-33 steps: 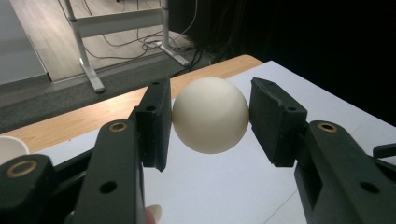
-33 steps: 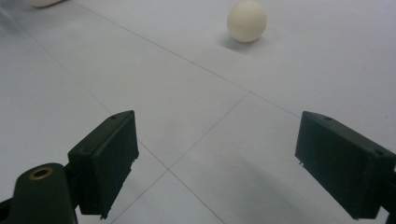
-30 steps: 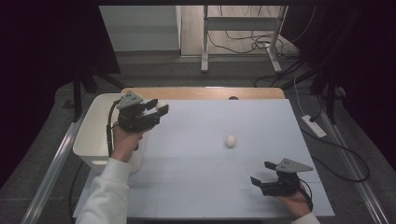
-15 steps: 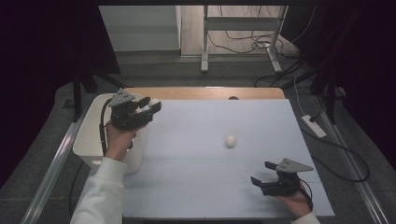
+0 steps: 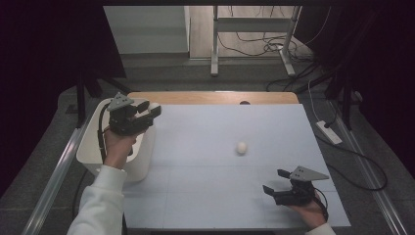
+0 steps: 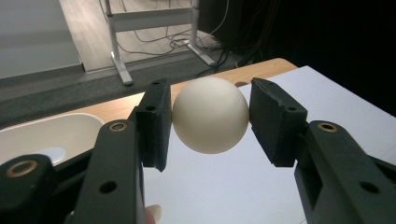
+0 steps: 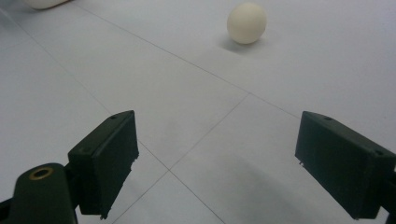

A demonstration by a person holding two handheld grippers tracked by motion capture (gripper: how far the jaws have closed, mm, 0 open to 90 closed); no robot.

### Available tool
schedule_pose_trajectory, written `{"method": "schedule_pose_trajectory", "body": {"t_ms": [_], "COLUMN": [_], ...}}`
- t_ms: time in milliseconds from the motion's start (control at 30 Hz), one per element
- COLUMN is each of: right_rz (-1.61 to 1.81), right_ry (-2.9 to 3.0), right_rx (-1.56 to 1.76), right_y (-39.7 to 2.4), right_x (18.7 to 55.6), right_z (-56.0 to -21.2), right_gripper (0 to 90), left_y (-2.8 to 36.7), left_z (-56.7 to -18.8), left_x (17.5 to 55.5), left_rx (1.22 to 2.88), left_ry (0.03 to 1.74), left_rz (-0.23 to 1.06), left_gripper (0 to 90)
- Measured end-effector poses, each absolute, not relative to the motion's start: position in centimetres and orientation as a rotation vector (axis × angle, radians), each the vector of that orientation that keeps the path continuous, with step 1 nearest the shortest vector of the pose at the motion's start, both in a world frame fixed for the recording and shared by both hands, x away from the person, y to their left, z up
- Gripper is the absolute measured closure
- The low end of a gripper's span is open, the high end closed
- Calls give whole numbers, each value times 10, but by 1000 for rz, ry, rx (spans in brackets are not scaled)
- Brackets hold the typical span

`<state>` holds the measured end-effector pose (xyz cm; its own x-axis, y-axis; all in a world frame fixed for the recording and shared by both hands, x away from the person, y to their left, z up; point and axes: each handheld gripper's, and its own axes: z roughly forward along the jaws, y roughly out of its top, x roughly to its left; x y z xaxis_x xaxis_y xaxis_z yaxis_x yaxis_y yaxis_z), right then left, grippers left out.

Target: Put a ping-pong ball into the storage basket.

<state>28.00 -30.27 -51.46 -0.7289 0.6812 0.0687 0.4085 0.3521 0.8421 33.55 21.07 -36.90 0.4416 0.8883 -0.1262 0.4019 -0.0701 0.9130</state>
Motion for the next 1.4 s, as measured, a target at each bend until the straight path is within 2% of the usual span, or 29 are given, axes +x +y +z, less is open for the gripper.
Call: {"method": "schedule_pose_trajectory", "body": {"t_ms": [1400], "right_rz": [1319], "right_ry": [2331], "right_rx": [960], "right_y": [-302], "right_x": [280], "right_z": [-515], "right_gripper": [135], "left_y": [257], "left_z": [-376], "left_x": [352], "left_rx": [1643], "left_ry": [1334], "left_rz": [730], "left_gripper": [504]}}
